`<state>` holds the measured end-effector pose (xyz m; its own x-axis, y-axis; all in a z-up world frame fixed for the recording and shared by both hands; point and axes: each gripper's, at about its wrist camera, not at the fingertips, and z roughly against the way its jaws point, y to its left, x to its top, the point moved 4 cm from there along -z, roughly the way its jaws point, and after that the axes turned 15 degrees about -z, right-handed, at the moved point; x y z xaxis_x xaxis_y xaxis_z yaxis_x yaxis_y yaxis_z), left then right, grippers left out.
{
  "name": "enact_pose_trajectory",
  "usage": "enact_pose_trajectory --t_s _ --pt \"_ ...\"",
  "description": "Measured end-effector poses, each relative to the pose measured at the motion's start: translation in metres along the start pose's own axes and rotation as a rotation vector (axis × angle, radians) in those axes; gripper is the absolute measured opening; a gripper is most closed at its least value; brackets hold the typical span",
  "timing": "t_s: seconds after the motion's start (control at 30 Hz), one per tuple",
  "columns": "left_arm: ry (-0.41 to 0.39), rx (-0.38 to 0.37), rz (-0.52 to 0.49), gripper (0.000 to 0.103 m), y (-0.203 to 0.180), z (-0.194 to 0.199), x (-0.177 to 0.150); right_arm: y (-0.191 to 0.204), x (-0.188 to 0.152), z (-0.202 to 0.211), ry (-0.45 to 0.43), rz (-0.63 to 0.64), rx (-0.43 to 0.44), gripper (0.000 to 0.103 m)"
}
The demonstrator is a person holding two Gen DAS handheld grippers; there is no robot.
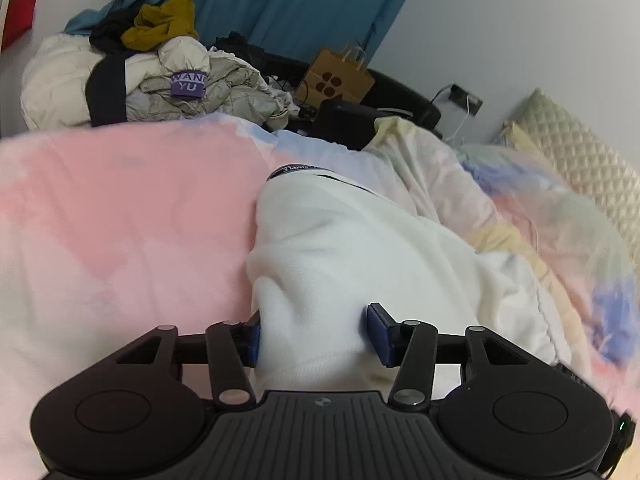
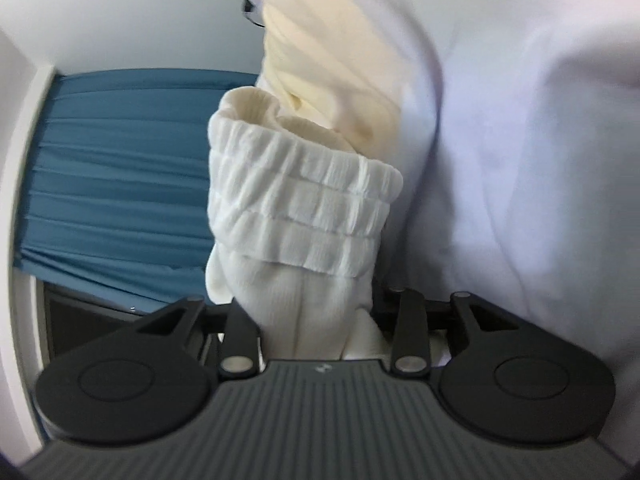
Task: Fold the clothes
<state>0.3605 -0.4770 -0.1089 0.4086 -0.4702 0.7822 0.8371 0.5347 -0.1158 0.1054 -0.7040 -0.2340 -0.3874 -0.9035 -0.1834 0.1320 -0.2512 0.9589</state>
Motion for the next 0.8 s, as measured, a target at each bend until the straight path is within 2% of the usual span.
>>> enact_pose_trajectory --t_s 0.1,0.13,0.17,0.23,0.4,0.53,0.6,0.7,0.8 --pt "-0.023 0.05 -0.055 0.081 -0.002 0.045 0.005 0.02 -0.007 0.014 -0.014 0.018 -0.068 0.052" --pt "-0.032 0.061 -0.068 0.082 -0.003 0.059 0.007 0.03 -0.011 0.022 -0.03 0.05 -0.08 0.061" --pt "-0.04 0.068 -0.079 0.082 -0.005 0.072 0.009 0.04 -0.016 0.03 -0.047 0.082 -0.091 0.076" --pt "-0.054 0.086 -0.105 0.083 -0.012 0.102 0.012 0.06 -0.024 0.046 -0.08 0.146 -0.114 0.085" --pt "-0.094 0.15 -0.218 0.083 -0.044 0.179 0.017 0.109 -0.059 0.097 -0.084 0.407 -0.129 0.085" --pt "-0.149 0.158 -0.267 0.091 -0.071 0.241 0.016 0.137 -0.094 0.155 -0.116 0.669 -0.15 0.086" --pt "-0.172 0.164 -0.302 0.092 -0.084 0.269 0.013 0.15 -0.107 0.186 -0.11 0.764 -0.138 0.086" --pt "-0.213 0.148 -0.322 0.1 -0.102 0.311 0.003 0.164 -0.133 0.217 -0.099 0.886 -0.11 0.086" --pt "-0.236 0.147 -0.349 0.103 -0.118 0.346 -0.012 0.173 -0.159 0.245 -0.074 0.967 -0.096 0.085"
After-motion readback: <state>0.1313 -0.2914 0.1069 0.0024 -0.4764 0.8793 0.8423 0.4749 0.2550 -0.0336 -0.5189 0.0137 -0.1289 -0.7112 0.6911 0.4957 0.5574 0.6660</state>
